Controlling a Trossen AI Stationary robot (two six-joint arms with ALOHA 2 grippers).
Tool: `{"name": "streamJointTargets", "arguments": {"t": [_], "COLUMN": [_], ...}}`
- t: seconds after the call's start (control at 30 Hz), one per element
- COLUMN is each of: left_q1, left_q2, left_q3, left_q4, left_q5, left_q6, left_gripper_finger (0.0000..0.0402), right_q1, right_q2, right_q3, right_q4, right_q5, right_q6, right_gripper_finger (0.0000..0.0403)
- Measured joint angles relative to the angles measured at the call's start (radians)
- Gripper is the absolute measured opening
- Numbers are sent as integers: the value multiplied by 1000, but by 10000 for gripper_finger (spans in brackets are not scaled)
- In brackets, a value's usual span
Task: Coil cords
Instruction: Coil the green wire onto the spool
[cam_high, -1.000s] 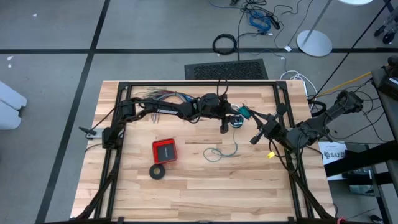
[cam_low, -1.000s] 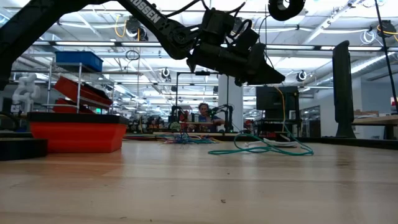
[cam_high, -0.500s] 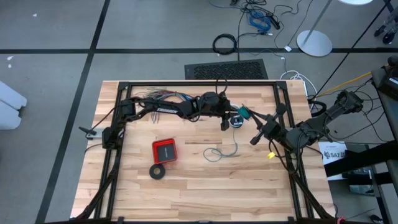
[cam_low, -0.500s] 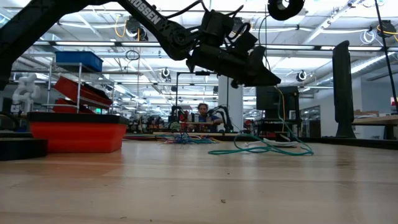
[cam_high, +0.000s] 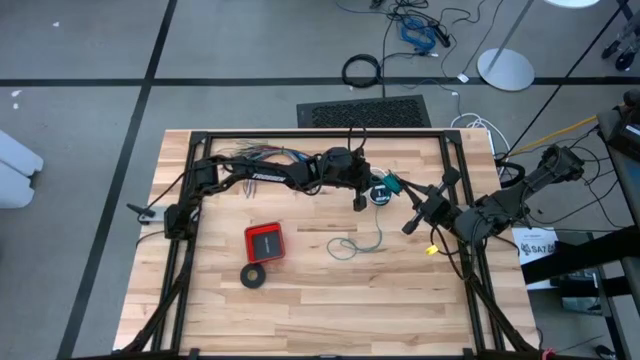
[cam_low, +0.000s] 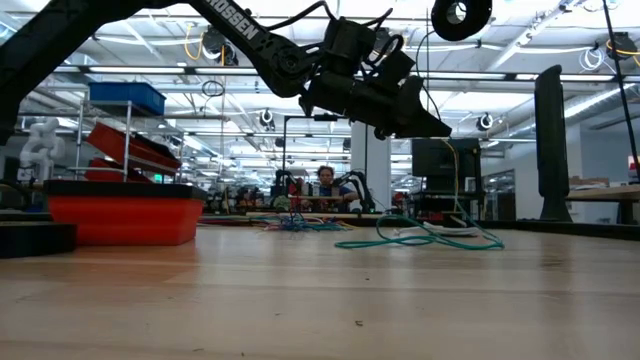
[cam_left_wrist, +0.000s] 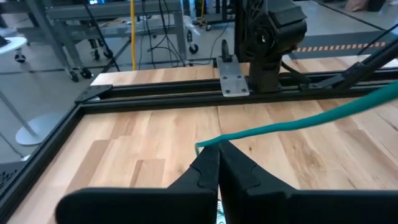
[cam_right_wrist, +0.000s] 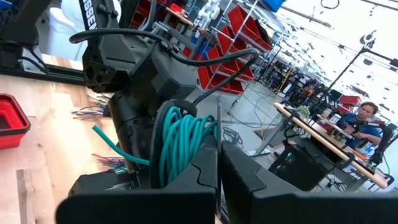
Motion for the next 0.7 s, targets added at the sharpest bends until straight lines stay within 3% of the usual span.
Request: {"name": "streamJointTargets", "arguments": {"t": [0.23,0.7], "left_q1": [0,-14], "left_q2": [-17,-190], "left_q3": [0,0], "left_q4": [-36,-302], "left_q5": [28,12], "left_q6": [24,158], "left_gripper_finger": [2,1], "right_q1": [0,0], "right_q2": [0,0], "right_q3": [0,0], "right_q4": [-10,-104], "right_q5": [0,0], "right_q6": [5,104], "right_gripper_finger": [0,0]}}
